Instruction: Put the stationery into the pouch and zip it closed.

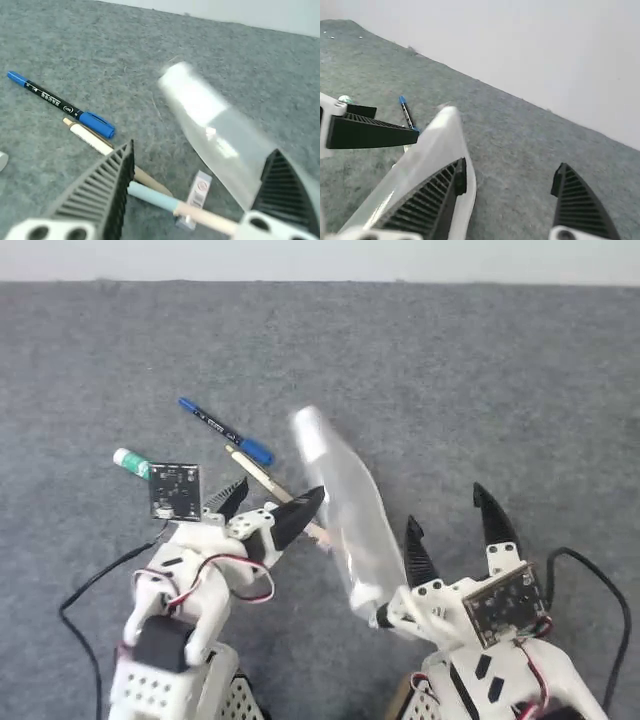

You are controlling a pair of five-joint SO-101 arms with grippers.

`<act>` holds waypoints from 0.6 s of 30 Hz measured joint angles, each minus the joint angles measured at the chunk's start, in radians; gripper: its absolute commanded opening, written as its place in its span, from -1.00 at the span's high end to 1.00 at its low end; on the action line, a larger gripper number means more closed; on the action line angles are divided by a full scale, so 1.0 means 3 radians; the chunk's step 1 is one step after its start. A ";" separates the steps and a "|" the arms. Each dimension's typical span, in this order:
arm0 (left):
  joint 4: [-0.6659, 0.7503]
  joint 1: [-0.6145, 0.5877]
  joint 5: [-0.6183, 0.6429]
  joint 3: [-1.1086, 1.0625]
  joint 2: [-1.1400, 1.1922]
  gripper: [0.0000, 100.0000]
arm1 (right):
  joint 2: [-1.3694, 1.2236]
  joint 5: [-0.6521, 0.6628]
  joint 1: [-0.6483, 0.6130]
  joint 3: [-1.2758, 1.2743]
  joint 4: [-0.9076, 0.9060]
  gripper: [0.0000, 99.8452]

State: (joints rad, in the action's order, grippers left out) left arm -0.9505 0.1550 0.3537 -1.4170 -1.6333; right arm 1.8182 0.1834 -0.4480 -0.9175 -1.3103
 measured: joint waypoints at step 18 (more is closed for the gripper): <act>-0.1161 0.0711 -0.0476 0.1427 -0.0026 0.24 | 0.0000 0.0000 0.0660 -0.0849 0.1570 0.45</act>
State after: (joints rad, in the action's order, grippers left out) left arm -1.2988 0.3682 0.2110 -0.9889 -1.6410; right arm 1.8182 0.1834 -0.2501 -1.1722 -0.8393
